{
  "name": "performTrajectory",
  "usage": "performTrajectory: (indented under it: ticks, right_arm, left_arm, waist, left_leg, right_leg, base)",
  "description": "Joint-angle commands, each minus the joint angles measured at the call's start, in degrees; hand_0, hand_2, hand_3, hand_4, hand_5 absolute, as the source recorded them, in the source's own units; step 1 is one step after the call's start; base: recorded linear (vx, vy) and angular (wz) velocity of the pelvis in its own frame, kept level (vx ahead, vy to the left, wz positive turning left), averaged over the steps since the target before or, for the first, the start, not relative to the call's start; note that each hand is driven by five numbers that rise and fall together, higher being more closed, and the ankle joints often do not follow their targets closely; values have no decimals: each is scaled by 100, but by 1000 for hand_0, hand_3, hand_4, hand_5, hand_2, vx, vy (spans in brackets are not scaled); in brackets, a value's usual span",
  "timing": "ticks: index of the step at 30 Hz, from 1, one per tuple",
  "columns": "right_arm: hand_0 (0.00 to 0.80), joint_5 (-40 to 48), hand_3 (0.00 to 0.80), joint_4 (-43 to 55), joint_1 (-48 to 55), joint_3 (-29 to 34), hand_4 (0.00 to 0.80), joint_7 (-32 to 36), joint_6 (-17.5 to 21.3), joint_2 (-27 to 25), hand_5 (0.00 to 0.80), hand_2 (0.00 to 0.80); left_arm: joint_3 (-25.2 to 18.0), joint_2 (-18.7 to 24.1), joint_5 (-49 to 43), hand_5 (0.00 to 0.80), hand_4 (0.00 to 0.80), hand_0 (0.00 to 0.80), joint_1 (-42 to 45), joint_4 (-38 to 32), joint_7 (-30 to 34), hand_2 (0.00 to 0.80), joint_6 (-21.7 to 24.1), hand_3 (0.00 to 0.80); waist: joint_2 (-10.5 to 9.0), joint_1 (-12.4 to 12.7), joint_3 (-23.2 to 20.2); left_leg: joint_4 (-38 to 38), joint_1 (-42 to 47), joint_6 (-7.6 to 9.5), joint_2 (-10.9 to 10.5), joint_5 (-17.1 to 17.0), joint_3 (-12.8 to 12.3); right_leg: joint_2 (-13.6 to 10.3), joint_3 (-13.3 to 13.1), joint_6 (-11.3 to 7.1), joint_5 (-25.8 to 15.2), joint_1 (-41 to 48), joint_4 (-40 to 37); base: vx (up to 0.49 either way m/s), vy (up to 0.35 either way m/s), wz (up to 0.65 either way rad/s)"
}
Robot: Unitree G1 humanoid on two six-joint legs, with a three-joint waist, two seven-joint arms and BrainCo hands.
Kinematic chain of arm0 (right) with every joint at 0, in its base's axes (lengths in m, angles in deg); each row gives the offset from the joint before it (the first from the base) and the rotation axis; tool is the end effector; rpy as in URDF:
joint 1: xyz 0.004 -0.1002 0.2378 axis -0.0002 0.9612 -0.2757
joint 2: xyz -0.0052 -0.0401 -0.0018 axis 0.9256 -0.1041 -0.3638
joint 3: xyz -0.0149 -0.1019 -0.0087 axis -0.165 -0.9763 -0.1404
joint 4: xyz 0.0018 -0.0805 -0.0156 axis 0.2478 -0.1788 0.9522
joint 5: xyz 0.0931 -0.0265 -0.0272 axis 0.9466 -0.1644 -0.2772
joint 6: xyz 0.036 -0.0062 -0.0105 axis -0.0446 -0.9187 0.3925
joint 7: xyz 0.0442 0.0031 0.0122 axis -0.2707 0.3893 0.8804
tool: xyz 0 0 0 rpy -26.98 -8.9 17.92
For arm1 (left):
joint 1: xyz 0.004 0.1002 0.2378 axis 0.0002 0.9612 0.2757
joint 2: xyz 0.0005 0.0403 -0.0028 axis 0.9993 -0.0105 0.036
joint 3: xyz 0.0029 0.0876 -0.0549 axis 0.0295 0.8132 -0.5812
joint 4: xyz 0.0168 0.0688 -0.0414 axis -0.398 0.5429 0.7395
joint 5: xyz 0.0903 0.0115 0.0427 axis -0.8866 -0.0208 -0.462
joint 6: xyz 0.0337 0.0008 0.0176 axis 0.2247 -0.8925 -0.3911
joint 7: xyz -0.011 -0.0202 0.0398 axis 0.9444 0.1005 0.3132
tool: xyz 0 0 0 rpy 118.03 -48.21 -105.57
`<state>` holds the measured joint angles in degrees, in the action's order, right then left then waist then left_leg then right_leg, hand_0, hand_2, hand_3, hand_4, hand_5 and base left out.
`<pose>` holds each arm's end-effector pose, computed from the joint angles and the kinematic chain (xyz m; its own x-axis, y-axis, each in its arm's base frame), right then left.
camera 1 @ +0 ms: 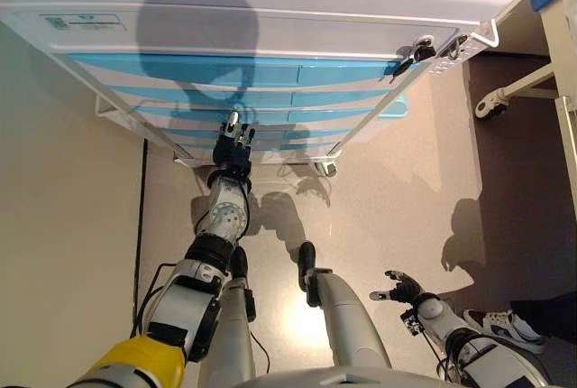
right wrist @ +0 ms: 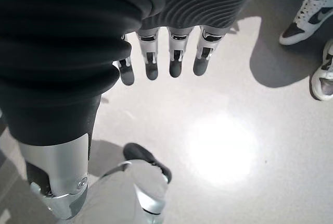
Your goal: Open the drawer and pick up the medicine
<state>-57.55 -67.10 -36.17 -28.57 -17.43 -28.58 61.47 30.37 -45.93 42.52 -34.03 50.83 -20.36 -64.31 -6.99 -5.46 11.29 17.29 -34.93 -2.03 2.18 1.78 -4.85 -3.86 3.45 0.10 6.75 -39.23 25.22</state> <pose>0.1613 -0.2272 -0.0840 0.6270 -0.1251 -0.7689 -0.3341 0.8485 -0.4105 0.3140 0.1403 0.0837 0.9941 0.1059 -0.0220 -0.0742 0.5198 -0.8511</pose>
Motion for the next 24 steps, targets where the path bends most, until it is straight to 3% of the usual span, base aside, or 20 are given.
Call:
performTrajectory:
  ticks: [1, 5, 8, 9, 10, 11, 12, 13, 24]
  right_arm:
    - [0, -78, 0, 91, 139, -103, 0, 50, -41, -370, 0, 0]
    - [0, -78, 0, 91, 114, -140, 0, 112, -43, -377, 0, 0]
    - [0, -79, 0, 104, 105, -161, 0, 141, -43, -369, 0, 0]
    - [0, -90, 0, 108, 103, -175, 0, 140, -38, -377, 0, 0]
    - [0, -92, 0, 103, 103, -180, 0, 150, -38, -391, 0, 0]
    - [0, -92, 0, 103, 103, -178, 0, 150, -38, -390, 0, 0]
    - [0, -118, 0, 111, 109, -197, 0, 164, -39, -404, 0, 0]
    - [0, -118, 0, 111, 109, -197, 0, 164, -39, -404, 0, 0]
    - [0, -213, 0, 74, 210, -286, 0, 298, -26, -391, 0, 0]
  left_arm:
    - [-141, 183, -186, 0, 0, 0, -1134, -595, 335, 0, 387, 0]
    - [55, 132, -245, 0, 0, 0, -1113, -985, 462, 0, 362, 0]
    - [221, 87, -273, 376, 376, 376, -1126, -1380, 563, 376, 383, 376]
    - [266, 68, -262, 420, 420, 420, -1132, -1474, 602, 420, 389, 420]
    - [325, 60, -260, 524, 524, 524, -1162, -1572, 640, 524, 389, 524]
    - [327, 60, -261, 555, 555, 555, -1161, -1575, 638, 555, 389, 555]
    - [411, 19, -239, 737, 737, 737, -1188, -1804, 698, 737, 411, 737]
    - [411, 19, -239, 800, 800, 800, -1188, -1805, 697, 800, 411, 800]
    - [668, -60, -112, 800, 800, 800, -1010, -2526, 967, 800, 362, 800]
  waist:
    - [129, 24, -214]
    - [136, 55, -184]
    - [122, 83, -149]
    - [114, 91, -135]
    - [98, 101, -124]
    - [97, 102, -121]
    - [83, 119, -90]
    - [83, 119, -90]
    - [37, 180, 7]
  left_leg:
    - [380, -56, 180, -126, 436, 125]
    - [403, -87, 188, -136, 417, 149]
    - [377, -70, 192, -165, 377, 178]
    - [353, -58, 192, -172, 360, 183]
    - [321, -40, 191, -177, 341, 189]
    - [317, -34, 191, -178, 338, 190]
    - [270, 2, 191, -196, 310, 203]
    - [270, 3, 191, -196, 309, 202]
    - [287, 109, 230, -260, 300, 257]
  right_leg:
    - [42, 9, -365, -508, 229, -255]
    - [33, 21, -366, -537, 216, -242]
    - [27, 41, -364, -565, 233, -250]
    - [26, 54, -364, -572, 238, -254]
    - [15, 68, -368, -590, 263, -282]
    - [14, 69, -368, -591, 268, -285]
    - [3, 88, -369, -607, 319, -324]
    - [3, 88, -369, -607, 320, -324]
    - [10, 108, -355, -645, 462, -361]
  base:
    - [0, 0, 0]
    - [-16, 1, 1]
    - [-36, -2, 1]
    - [-36, -16, 3]
    - [0, 0, 0]
    - [-43, -17, 3]
    - [-30, -5, 1]
    - [-44, -6, 0]
    - [-30, 0, 0]
